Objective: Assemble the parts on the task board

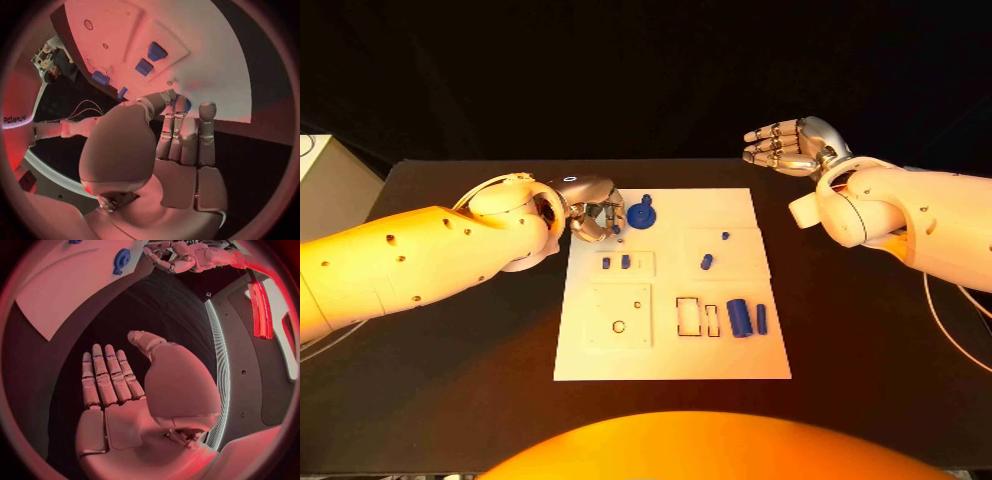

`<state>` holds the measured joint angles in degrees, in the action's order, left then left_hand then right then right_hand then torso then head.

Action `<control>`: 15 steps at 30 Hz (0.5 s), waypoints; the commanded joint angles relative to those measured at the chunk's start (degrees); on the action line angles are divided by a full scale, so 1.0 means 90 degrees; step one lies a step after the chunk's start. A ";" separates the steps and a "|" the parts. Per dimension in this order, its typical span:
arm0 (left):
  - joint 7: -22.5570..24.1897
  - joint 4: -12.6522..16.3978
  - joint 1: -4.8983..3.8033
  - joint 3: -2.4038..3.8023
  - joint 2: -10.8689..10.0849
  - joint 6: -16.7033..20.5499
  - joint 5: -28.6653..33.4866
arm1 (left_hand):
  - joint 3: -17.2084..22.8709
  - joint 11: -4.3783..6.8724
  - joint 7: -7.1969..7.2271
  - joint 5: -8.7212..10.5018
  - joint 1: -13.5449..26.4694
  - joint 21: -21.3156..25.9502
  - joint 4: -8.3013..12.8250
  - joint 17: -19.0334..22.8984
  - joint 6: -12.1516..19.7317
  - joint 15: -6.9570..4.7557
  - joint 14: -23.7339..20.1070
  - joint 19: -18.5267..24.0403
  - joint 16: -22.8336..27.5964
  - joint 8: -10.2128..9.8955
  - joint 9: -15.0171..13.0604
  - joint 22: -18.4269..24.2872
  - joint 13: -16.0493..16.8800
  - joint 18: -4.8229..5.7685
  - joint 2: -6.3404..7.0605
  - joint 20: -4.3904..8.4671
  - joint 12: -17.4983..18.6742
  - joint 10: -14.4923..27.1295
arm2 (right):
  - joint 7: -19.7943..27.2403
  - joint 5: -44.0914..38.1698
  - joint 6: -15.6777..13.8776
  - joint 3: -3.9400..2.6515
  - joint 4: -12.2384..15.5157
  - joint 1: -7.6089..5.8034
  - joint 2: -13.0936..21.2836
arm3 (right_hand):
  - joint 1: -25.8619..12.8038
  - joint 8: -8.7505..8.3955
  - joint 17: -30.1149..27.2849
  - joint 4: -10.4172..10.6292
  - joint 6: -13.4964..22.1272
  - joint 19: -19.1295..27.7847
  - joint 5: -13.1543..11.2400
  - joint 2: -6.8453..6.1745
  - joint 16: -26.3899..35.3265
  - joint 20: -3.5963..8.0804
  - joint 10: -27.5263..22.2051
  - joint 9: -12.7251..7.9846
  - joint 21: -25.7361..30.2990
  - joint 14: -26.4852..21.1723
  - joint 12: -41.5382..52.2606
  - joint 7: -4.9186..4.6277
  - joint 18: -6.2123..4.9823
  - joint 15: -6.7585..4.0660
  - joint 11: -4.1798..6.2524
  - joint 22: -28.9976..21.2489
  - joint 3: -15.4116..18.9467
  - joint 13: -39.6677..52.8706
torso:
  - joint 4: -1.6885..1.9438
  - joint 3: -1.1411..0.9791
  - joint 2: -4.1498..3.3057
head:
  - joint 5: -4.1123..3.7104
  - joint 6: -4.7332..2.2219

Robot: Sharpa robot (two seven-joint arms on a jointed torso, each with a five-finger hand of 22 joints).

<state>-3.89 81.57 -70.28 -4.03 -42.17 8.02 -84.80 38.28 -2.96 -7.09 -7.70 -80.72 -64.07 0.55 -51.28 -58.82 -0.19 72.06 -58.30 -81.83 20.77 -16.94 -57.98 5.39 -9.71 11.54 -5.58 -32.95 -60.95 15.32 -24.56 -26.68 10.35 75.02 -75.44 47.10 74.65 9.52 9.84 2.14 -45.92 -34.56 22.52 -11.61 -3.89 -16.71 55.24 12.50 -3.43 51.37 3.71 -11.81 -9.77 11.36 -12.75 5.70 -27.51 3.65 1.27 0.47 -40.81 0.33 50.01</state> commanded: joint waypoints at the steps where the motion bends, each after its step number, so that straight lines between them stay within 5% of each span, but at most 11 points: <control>1: -0.0051 -0.0031 -0.0004 0.0000 0.0034 -0.0283 0.0109 | 0.0005 -0.0010 -0.0003 0.0043 0.0052 0.0028 -0.0019 0.0009 -0.0028 -0.0011 -0.0031 0.0039 0.0008 -0.0018 -0.0086 0.0005 -0.0006 0.0046 -0.0006 -0.0008 0.0040 -0.0024 | 0.0065 -0.0018 0.0097 -0.0002 0.0002 0.0002 -0.0007 | -0.0024 -0.0041 -0.0006 -0.0009 -0.0035 -0.0014 0.0033 0.0062 0.0011 0.0004 0.0041 -0.0006 0.0020 -0.0027 -0.0008 -0.0442 0.0058 -0.0017 0.0013 -0.0006 0.0003 -0.0003 | -0.0004 -0.0003 0.0000 | 0.0008 -0.0001; 15: -0.0052 -0.0086 0.0003 -0.0031 0.0114 -0.0329 0.0124 | 0.0006 -0.0013 -0.0005 0.0060 0.0065 0.0065 -0.0023 0.0085 -0.0035 -0.0008 -0.0079 0.0084 0.0028 -0.0030 -0.0094 0.0042 -0.0006 0.0037 -0.0004 -0.0013 0.0065 -0.0034 | 0.0068 -0.0018 0.0098 -0.0002 -0.0005 0.0002 -0.0012 | -0.0024 -0.0041 -0.0006 -0.0009 -0.0035 -0.0014 0.0033 0.0062 0.0011 0.0004 0.0041 -0.0006 0.0020 -0.0027 -0.0008 -0.0442 0.0058 -0.0017 0.0013 -0.0006 0.0003 -0.0003 | -0.0007 -0.0007 0.0000 | 0.0004 -0.0001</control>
<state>-4.32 80.66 -70.23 -4.31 -41.25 6.05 -84.13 38.27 -2.97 -7.08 -7.48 -80.72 -63.83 0.54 -50.57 -58.81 -0.20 71.65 -57.90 -81.83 20.60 -16.94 -57.71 5.40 -9.70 11.55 -5.55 -32.72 -60.94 15.32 -24.55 -26.67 10.34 74.96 -75.42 47.03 74.65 9.52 9.85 2.14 -45.92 -34.56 22.52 -11.60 -3.89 -16.71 55.24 12.50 -3.43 51.37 3.71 -11.81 -9.77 11.36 -12.75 5.71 -27.51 3.65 1.20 0.42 -40.84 0.38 50.01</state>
